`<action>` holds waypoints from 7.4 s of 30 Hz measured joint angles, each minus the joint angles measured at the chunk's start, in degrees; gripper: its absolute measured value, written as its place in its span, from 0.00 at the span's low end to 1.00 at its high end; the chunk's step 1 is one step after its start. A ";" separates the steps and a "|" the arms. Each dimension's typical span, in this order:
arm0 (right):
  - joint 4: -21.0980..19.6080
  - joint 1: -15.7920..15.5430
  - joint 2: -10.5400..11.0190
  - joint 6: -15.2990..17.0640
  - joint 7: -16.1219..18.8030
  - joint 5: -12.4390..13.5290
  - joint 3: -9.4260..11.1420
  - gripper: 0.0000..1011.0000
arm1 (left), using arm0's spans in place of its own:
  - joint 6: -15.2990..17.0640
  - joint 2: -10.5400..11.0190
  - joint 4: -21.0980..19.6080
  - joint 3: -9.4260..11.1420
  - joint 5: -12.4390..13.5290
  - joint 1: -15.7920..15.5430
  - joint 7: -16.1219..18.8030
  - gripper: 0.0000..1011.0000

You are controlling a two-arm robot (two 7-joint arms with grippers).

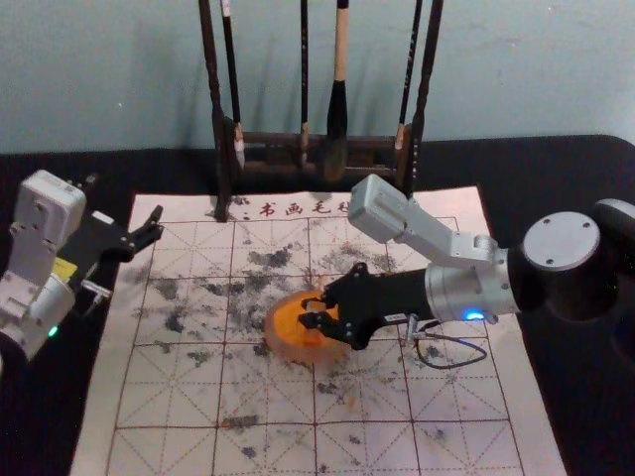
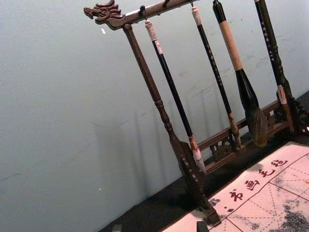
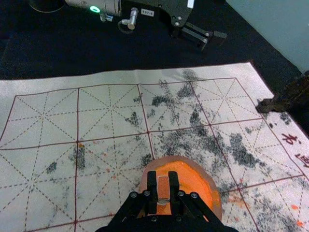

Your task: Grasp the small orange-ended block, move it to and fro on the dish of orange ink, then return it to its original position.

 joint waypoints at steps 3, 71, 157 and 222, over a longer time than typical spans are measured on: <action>0.43 0.33 -0.60 -0.05 0.00 0.05 -0.24 0.11 | 0.00 0.00 0.00 0.00 0.00 0.00 0.00 0.99; -7.27 -4.71 2.69 6.95 -9.21 9.40 10.55 0.11 | 0.00 0.00 0.00 0.00 0.00 0.00 0.00 0.99; -10.70 -15.66 0.86 12.53 -23.27 3.56 15.87 0.11 | 0.00 0.00 0.00 0.00 0.00 0.00 0.00 0.99; -11.08 -17.01 0.04 10.32 -22.13 0.91 17.63 0.99 | 0.00 0.00 0.00 0.00 0.00 0.00 0.00 0.99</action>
